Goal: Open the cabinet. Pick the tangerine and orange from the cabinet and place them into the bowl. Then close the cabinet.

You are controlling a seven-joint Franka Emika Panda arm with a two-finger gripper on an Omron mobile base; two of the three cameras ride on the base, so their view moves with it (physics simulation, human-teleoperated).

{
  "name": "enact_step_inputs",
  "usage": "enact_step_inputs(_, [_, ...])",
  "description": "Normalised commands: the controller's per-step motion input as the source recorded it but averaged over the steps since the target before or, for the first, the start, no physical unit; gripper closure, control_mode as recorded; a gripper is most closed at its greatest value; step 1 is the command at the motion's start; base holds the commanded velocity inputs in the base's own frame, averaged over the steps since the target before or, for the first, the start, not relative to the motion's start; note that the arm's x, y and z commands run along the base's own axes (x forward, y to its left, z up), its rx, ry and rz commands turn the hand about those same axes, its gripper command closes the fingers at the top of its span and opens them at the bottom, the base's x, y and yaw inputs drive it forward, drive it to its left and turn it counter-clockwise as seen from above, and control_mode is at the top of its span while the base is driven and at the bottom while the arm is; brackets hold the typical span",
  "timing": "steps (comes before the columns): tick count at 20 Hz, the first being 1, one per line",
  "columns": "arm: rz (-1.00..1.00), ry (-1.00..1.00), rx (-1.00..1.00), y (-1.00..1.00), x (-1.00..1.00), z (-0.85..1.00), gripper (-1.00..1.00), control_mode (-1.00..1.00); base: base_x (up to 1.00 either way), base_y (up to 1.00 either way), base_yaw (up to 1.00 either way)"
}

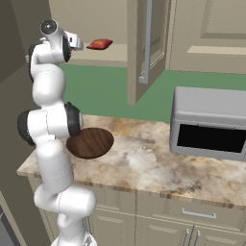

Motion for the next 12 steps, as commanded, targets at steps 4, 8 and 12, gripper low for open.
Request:
enact_step_inputs(4, [0.0,0.0,0.0,0.31,0.59,-0.2,-1.0,-1.0,0.0,0.0,0.0])
enact_step_inputs(8, [0.0,0.0,0.0,0.06,0.39,-0.11,1.0,-1.0,0.0,0.0,0.0])
enact_step_inputs(12, [0.0,0.0,0.0,0.0,0.0,0.0,1.0,-1.0,0.0,0.0,0.0])
